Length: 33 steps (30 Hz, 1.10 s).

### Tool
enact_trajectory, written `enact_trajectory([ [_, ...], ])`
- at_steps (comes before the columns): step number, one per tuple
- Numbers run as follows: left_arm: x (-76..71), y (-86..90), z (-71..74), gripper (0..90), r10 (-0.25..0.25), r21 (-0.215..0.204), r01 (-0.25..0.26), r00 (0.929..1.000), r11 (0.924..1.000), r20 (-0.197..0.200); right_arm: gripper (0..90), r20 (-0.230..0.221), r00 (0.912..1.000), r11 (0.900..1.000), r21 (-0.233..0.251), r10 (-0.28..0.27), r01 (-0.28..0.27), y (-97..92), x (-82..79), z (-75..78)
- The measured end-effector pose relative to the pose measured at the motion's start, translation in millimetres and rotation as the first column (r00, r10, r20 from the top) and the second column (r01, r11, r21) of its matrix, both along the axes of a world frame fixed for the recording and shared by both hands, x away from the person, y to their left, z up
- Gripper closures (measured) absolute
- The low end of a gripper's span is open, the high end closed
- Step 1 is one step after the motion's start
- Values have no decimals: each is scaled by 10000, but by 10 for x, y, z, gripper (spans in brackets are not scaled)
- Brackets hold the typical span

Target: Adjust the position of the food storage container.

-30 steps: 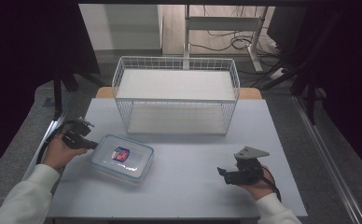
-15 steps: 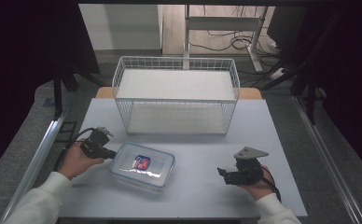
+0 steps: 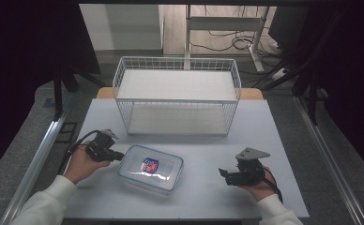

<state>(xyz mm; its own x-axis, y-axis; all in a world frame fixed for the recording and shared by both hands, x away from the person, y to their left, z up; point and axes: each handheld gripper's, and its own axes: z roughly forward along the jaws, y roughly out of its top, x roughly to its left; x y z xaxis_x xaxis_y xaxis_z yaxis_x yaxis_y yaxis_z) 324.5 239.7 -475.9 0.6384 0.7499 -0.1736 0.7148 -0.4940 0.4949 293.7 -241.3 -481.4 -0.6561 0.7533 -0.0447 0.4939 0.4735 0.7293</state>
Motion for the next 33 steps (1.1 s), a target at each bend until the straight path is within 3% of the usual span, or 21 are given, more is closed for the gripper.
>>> enact_trajectory([
  [4, -48, 37, 146, 900, -45, -532, 61, 9996, 9986, 289, 155, 9, 10000, 10000, -20, -2, 2, -1, 5, -7],
  [6, -153, -64, 261, 900, -671, -972, 711, 9968, 9927, 433, 155, 7, 10000, 10000, -68, 13, -13, 4, 6, -9],
  [7, -183, -113, 272, 900, -854, -946, 896, 9952, 9915, 468, 155, 9, 10000, 10000, -66, 18, -18, 6, 5, -9],
  [11, -378, -451, 301, 900, -2107, -750, 2162, 9747, 9735, 748, 155, 14, 10000, 10000, -65, 14, -14, 11, 2, -8],
  [12, -378, -451, 301, 900, -2107, -750, 2162, 9747, 9735, 748, 155, 14, 10000, 10000, -65, 14, -14, 11, 2, -8],
  [13, -463, -594, 315, 900, -2630, -803, 2699, 9609, 9595, 865, 155, 0, 10000, 10000, -67, 10, -10, 13, 0, -9],
  [14, -500, -658, 321, 900, -2830, -840, 2909, 9544, 9531, 947, 155, 0, 10000, 10000, -73, 16, -16, 13, 0, -10],
  [15, -500, -658, 321, 900, -2830, -840, 2909, 9544, 9531, 947, 155, 0, 10000, 10000, -73, 16, -16, 13, 0, -10],
  [17, -601, -809, 333, 900, -3285, -997, 3374, 9396, 9361, 956, 155, -15, 10000, 10000, -50, 7, -7, 10, 1, -14],
  [19, -639, -869, 328, 900, -3573, -1279, 3653, 9304, 9221, 812, 155, -45, 10000, 10000, -77, -9, 8, 6, 5, -17],
  [20, -639, -869, 328, 900, -3573, -1279, 3653, 9304, 9221, 812, 155, -45, 10000, 10000, -77, -9, 8, 6, 5, -17],
  [21, -693, -950, 294, 900, -3877, -1264, 3940, 9190, 9104, 719, 155, -66, 10000, 10000, -93, -28, 27, 6, 7, -19],
  [23, -744, -1022, 247, 900, -4141, -1109, 4187, 9081, 9013, 628, 155, -65, 10000, 9999, -105, -21, 20, 8, 4, -18],
  [24, -744, -1022, 247, 900, -4141, -1109, 4187, 9081, 9013, 628, 155, -65, 10000, 9999, -105, -21, 20, 8, 4, -18],
  [25, -782, -1086, 193, 900, -4425, -710, 4455, 8951, 8924, 544, 155, -54, 10000, 9999, -106, -21, 20, 10, 3, -20],
  [27, -814, -1149, 135, 900, -4654, -431, 4672, 8839, 8831, 456, 155, -47, 10000, 9999, -114, -21, 20, 12, 3, -22],
  [28, -814, -1149, 135, 900, -4654, -431, 4672, 8839, 8831, 456, 155, -47, 10000, 9999, -114, -21, 20, 12, 3, -22],
  [29, -825, -1182, 100, 900, -4783, -336, 4795, 8773, 8769, 392, 155, -43, 10000, 9999, -119, -23, 22, 12, 4, -22],
  [30, -831, -1206, 72, 900, -4817, -261, 4827, 8755, 8754, 378, 155, -50, 10000, 9999, -125, -37, 36, 11, 6, -24],
  [31, -828, -1232, 43, 900, -4942, -448, 4953, 8687, 8676, 329, 155, -52, 10000, 9999, -134, -43, 42, 11, 7, -25],
  [33, -827, -1253, 34, 900, -4989, -575, 5006, 8656, 8638, 421, 155, -70, 10000, 9999, -159, -43, 42, 9, 8, -26],
])
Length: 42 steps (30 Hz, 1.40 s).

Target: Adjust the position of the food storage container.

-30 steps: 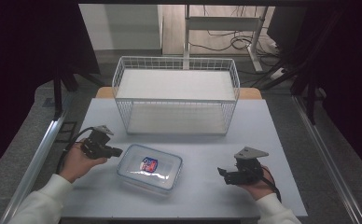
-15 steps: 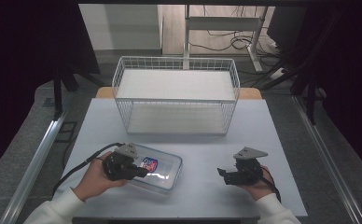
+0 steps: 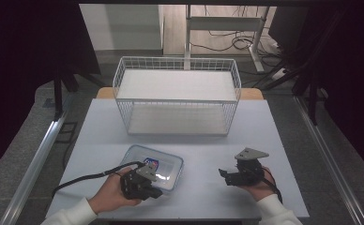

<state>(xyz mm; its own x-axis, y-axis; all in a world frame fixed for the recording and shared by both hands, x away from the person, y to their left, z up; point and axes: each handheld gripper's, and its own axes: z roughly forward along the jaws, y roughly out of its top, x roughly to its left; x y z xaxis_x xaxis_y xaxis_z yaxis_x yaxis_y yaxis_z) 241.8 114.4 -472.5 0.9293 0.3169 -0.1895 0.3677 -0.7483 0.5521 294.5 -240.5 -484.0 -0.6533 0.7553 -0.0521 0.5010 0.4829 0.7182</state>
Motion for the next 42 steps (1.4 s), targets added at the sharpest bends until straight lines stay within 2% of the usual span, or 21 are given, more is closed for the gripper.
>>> enact_trajectory([
  [2, 1, -28, 2, 900, 24, -71, -23, 9999, 10000, 111, 155, -6, 10000, 10000, -14, -2, 2, 0, 1, -2],
  [7, 5, -67, -12, 900, 16, -106, -16, 10000, 9999, -30, 155, -11, 10000, 10000, -33, 25, -25, 1, 2, -5],
  [11, -27, -143, -49, 900, -144, 477, 126, 9992, 9988, 385, 155, -4, 10000, 10000, -45, 5, -5, -1, 2, -4],
  [12, -29, -170, -74, 900, -94, 746, 50, 9982, 9972, 593, 155, -6, 10000, 10000, -50, -3, 3, -1, 4, -6],
  [16, 15, -196, -89, 900, 105, 570, -144, 9976, 9983, 683, 156, 51, 10000, 10000, -83, -10, 10, -3, 1, -6],
  [21, 126, -234, -99, 900, 674, 216, -688, 9959, 9974, 599, 156, 16, 10000, 9999, -138, -21, 21, -6, 4, -11],
  [23, 191, -247, -109, 900, 1038, 62, -1042, 9934, 9945, 492, 157, 48, 10000, 9998, -189, -27, 28, -9, 4, -13],
  [27, 186, -244, -103, 900, 1131, 48, -1136, 9921, 9935, 551, 158, 55, 10000, 9998, -199, -51, 52, -13, 3, -14],
  [28, 159, -204, -61, 900, 1102, 99, -1112, 9912, 9938, 737, 158, 71, 10000, 9997, -248, -22, 24, -12, -1, -16],
  [29, 159, -204, -61, 900, 1102, 99, -1112, 9912, 9938, 737, 158, 71, 10000, 9997, -248, -22, 24, -12, -1, -16],
  [31, 109, -81, 63, 900, 1261, -118, -1256, 9858, 9920, 1104, 158, 99, 9999, 9997, -257, -44, 47, -12, -3, -16],
  [32, 102, -17, 113, 900, 1382, -261, -1360, 9835, 9904, 1167, 158, 108, 9999, 9997, -253, -51, 54, -12, -4, -14],
  [34, 104, 131, 196, 900, 1883, -597, -1821, 9743, 9815, 1234, 158, 128, 9999, 9997, -248, -65, 68, -11, -8, -9],
  [35, 104, 131, 196, 900, 1883, -597, -1821, 9743, 9815, 1234, 158, 128, 9999, 9997, -248, -65, 68, -11, -8, -9],
  [36, 119, 278, 241, 900, 2438, -785, -2352, 9612, 9688, 1289, 158, 133, 9999, 9996, -270, -61, 65, -7, -10, -7],
  [37, 130, 385, 265, 900, 2746, -786, -2658, 9511, 9608, 1414, 158, 140, 9999, 9996, -276, -58, 62, -6, -10, -7],
  [38, 136, 467, 278, 900, 2961, -638, -2894, 9403, 9551, 1677, 158, 134, 9999, 9996, -291, -44, 47, -4, -11, -7],
  [39, 136, 467, 278, 900, 2961, -638, -2894, 9403, 9551, 1677, 158, 134, 9999, 9996, -291, -44, 47, -4, -11, -7],
  [40, 143, 541, 283, 900, 3198, -468, -3170, 9264, 9473, 1987, 158, 130, 9999, 9995, -305, -40, 43, -1, -11, -9],
  [41, 160, 623, 286, 900, 3432, -498, -3403, 9184, 9390, 1969, 158, 130, 9999, 9995, -305, -40, 43, -1, -11, -9],
  [42, 199, 766, 282, 900, 3792, -705, -3726, 9085, 9253, 1754, 158, 128, 9999, 9995, -309, -58, 62, -1, -9, -10],
])
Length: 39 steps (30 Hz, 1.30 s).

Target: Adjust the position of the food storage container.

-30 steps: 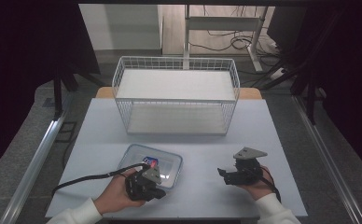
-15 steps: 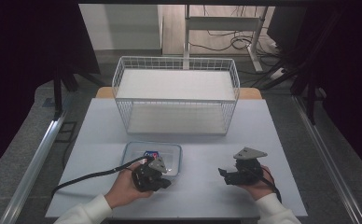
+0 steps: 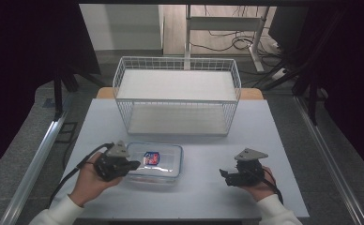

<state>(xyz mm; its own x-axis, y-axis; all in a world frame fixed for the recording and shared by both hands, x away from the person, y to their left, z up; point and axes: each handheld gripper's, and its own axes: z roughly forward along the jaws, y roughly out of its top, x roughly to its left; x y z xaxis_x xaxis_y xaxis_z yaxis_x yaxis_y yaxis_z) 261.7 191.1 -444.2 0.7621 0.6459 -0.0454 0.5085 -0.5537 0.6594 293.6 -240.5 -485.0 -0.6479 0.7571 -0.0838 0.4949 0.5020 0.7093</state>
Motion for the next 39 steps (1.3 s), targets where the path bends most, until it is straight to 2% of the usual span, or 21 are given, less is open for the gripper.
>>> enact_trajectory([
  [1, 0, 0, 0, 900, 0, 0, 0, 10000, 10000, 0, 158, 0, 10000, 10000, 0, 0, 0, 0, 0, 0],
  [3, 64, 159, -35, 900, 587, -87, -587, 9983, 9982, -74, 158, -7, 10000, 10000, -3, -9, 9, 0, 2, -1],
  [4, 131, 282, -93, 900, 1039, -283, -1047, 9942, 9941, -270, 158, -6, 10000, 10000, -15, -13, 13, 3, 0, -2],
  [5, 131, 282, -93, 900, 1039, -283, -1047, 9942, 9941, -270, 158, -7, 10000, 10000, -13, -9, 9, 3, -1, -1],
  [7, 187, 378, -168, 900, 1411, -303, -1428, 9886, 9893, -532, 158, 2, 10000, 10000, -11, -13, 13, 2, -2, 0],
  [8, 225, 434, -255, 900, 1601, -229, -1625, 9837, 9864, -823, 158, 2, 10000, 10000, -10, -19, 19, 1, -1, 0],
  [10, 244, 460, -340, 900, 1802, -25, -1813, 9788, 9834, -969, 158, -31, 10000, 10000, -32, -28, 28, -2, 2, -4],
  [12, 265, 497, -394, 900, 1910, -31, -1926, 9746, 9813, -1169, 158, -49, 10000, 10000, -51, -33, 33, -1, 5, -9],
  [15, 289, 531, -434, 900, 1955, -70, -1984, 9709, 9801, -1385, 158, -44, 10000, 10000, -49, -20, 20, 1, 3, -7],
  [19, 297, 493, -512, 900, 1984, 419, -1942, 9686, 9801, -1500, 158, -36, 10000, 10000, -50, -26, 25, 4, -1, -5],
  [23, 296, 459, -562, 900, 1929, 431, -1882, 9657, 9812, -1736, 158, -39, 10000, 10000, -59, -22, 22, 6, 0, -6],
  [24, 286, 447, -564, 900, 2007, 402, -1967, 9651, 9796, -1680, 158, -42, 10000, 10000, -67, -22, 22, 6, 1, -8],
  [25, 283, 443, -560, 900, 1959, 389, -1921, 9651, 9806, -1739, 158, -38, 10000, 10000, -74, -24, 24, 6, 2, -8],
  [26, 275, 417, -563, 900, 1891, 170, -1894, 9631, 9818, -1913, 158, -35, 10000, 10000, -68, -30, 30, 9, 4, -12],
  [29, 269, 381, -563, 900, 1789, 42, -1818, 9627, 9833, -2032, 158, -37, 10000, 10000, -75, -33, 33, 11, 5, -12],
  [31, 268, 341, -565, 900, 1638, -111, -1700, 9633, 9854, -2128, 158, -35, 10000, 10000, -88, -28, 28, 16, 1, -12],
  [34, 278, 242, -557, 900, 1357, -102, -1411, 9673, 9899, -2145, 158, -47, 10000, 9999, -92, -49, 49, 16, 3, -13],
  [39, 309, 116, -554, 900, 1093, -242, -1177, 9680, 9928, -2259, 158, -39, 10000, 9999, -94, -49, 48, 13, 4, -12],
])
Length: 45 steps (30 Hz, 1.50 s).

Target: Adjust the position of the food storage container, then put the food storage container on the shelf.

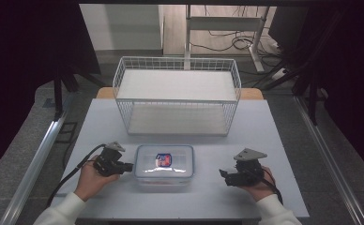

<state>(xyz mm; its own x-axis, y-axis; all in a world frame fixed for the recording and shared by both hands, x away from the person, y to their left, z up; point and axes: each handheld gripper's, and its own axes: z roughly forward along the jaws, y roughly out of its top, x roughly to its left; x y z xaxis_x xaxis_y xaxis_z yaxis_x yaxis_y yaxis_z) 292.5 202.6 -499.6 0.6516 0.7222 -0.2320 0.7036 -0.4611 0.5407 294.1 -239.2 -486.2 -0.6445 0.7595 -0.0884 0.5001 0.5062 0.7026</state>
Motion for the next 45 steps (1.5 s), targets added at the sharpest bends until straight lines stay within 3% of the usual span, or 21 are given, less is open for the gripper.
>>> enact_trajectory([
  [13, 72, -333, 6, 900, -439, -235, 440, 9990, 9988, 55, 159, 26, 9999, 9999, 84, -104, 104, -24, 5, 13],
  [18, 76, -319, 10, 900, -337, -353, 341, 9994, 9988, 109, 159, 17, 10000, 9999, 81, -89, 89, -21, 3, 10],
  [21, 31, -247, 71, 900, -135, -174, 145, 9983, 9997, 560, 158, 34, 10000, 10000, 67, -71, 71, -16, -4, 11],
  [26, -67, -62, 81, 900, 285, -559, -250, 9976, 9981, 626, 158, 62, 10000, 9999, 157, -15, 14, -8, -14, 21],
  [31, -94, 13, 122, 896, 605, -1094, -525, 9957, 9926, 708, 159, -64, 10000, 9996, 278, 13, -11, 7, -3, 19],
  [35, -99, 17, 125, 889, 587, -1120, -494, 9950, 9925, 811, 159, -20, 10000, 9995, 323, 13, -12, 18, -10, 30],
  [38, -105, 13, 125, 793, 698, -1196, -588, 9935, 9911, 898, 158, 2, 10000, 9994, 348, 55, -55, 21, -13, 34],
  [39, -106, 14, 130, 673, 840, -1284, -710, 9916, 9892, 988, 158, 17, 10000, 9993, 370, 88, -88, 26, -15, 32],
  [40, -107, 14, 134, 673, 988, -1340, -843, 9895, 9874, 1056, 158, 17, 10000, 9993, 370, 88, -88, 26, -15, 32],
  [41, -112, 24, 146, 587, 1155, -1417, -991, 9868, 9849, 1133, 158, -17, 9999, 9989, 455, 119, -119, 23, -16, 38],
  [44, -120, 38, 162, 502, 1332, -1654, -1135, 9846, 9797, 1134, 160, -116, 9999, 9977, 673, 88, -80, 23, -12, 52],
  [45, -124, 47, 170, 454, 1545, -1926, -1331, 9829, 9722, 1003, 161, -155, 9998, 9972, 747, 89, -77, 23, -8, 56],
])
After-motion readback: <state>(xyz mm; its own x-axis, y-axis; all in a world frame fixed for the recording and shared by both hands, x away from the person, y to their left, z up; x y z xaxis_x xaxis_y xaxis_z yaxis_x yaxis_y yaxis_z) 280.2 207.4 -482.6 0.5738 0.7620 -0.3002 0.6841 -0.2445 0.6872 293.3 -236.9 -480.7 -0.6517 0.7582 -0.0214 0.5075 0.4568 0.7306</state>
